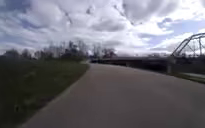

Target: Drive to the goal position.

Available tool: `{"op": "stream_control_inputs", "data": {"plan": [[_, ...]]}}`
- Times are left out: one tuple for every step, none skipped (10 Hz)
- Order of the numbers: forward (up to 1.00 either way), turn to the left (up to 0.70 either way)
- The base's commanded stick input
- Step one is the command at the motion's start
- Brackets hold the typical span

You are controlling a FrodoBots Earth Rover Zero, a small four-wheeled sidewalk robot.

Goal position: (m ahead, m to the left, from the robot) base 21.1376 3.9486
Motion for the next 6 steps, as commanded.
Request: {"op": "stream_control_inputs", "data": {"plan": [[1.00, 0.00], [1.00, 0.00], [1.00, 0.00], [1.00, 0.00], [1.00, 0.00], [1.00, 0.00]]}}
